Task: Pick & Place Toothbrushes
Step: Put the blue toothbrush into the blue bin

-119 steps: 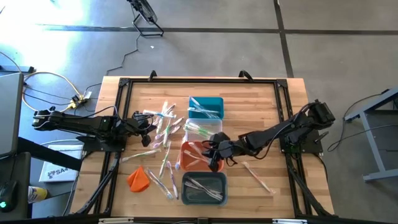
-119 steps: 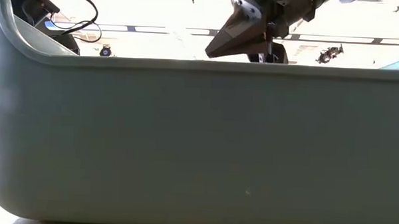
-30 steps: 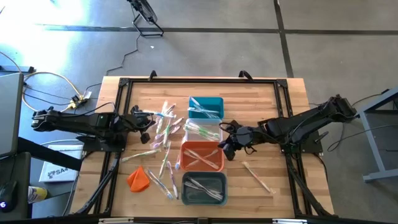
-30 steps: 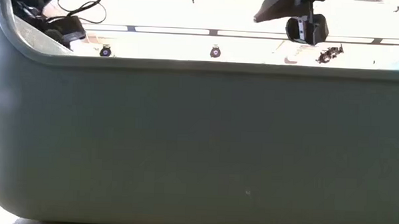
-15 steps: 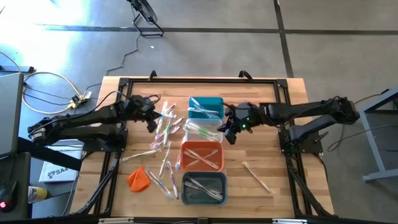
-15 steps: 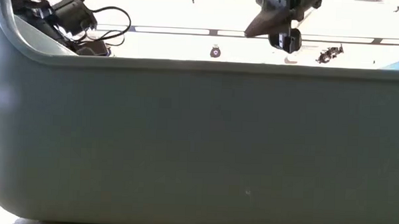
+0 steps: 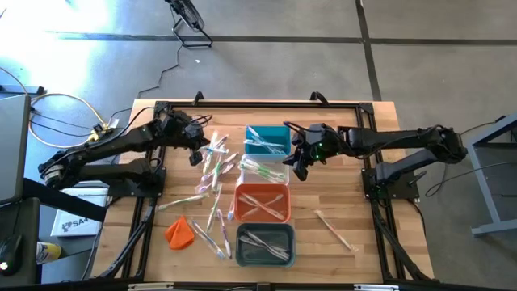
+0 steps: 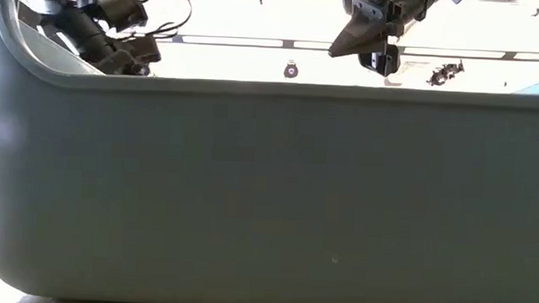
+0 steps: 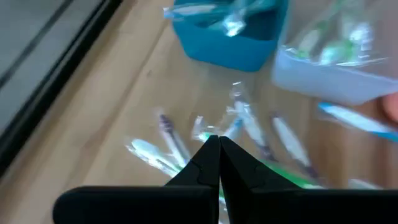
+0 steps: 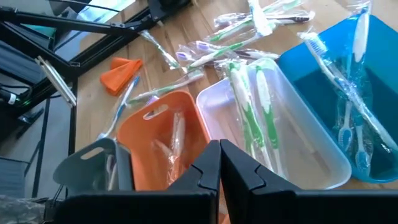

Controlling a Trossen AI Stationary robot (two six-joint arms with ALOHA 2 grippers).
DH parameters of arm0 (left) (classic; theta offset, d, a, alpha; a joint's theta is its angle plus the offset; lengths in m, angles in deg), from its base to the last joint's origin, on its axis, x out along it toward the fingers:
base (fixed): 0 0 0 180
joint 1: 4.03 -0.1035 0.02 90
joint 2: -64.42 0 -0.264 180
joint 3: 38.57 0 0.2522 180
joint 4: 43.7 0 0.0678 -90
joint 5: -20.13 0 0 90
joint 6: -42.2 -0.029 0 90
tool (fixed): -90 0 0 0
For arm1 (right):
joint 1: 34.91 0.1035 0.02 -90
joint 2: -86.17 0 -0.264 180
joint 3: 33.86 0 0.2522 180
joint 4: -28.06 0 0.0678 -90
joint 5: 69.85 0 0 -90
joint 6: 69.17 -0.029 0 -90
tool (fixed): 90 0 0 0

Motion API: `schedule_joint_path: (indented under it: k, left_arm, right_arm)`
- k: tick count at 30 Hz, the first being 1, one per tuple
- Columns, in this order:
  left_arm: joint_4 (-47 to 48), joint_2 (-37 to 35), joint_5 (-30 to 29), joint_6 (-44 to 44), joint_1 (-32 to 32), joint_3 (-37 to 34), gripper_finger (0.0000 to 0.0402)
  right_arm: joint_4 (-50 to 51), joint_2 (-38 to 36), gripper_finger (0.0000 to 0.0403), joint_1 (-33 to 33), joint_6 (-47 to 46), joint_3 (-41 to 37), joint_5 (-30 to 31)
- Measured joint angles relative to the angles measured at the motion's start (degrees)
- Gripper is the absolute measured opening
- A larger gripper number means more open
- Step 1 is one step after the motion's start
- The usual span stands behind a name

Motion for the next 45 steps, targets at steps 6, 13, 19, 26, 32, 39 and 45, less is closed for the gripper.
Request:
schedule_joint_path:
  k: [6,13,19,26,32,39,45]
  left_arm:
    - [-1.5,7.1,-2.8,-3.8,0.0,3.5,0.0005]
    - [-1.2,12.8,-3.5,-4.7,0.0,4.4,0.0079]
    - [-1.3,14.8,-2.5,-4.7,0.0,4.4,0.0143]
    - [-1.5,16.3,-2.5,-4.5,0.0,4.4,0.0154]
    - [-1.4,19.4,-0.7,-4.9,0.0,4.4,0.0155]
    - [-1.5,23.2,-0.6,-5.1,0.0,4.4,0.0155]
    - [-2.3,25.1,-0.6,-7.7,0.0,4.4,0.0155]
  right_arm:
    - [1.1,0.0,0.0002,-0.2,0.0,0.0,0.0]
    - [4.1,0.0,0.0002,-0.2,-0.3,0.0,-1.5]
    - [4.1,0.0,0.0002,-0.2,-0.3,0.0,-2.5]
    - [4.1,0.0,0.0002,-0.2,-0.3,0.0,-2.4]
    - [4.1,0.0,0.0002,-0.2,-0.4,0.0,-2.4]
    - [4.1,0.0,0.0002,-0.2,0.0,0.0,-2.3]
    - [4.1,0.0,0.0002,-0.2,0.0,-0.1,-0.9]
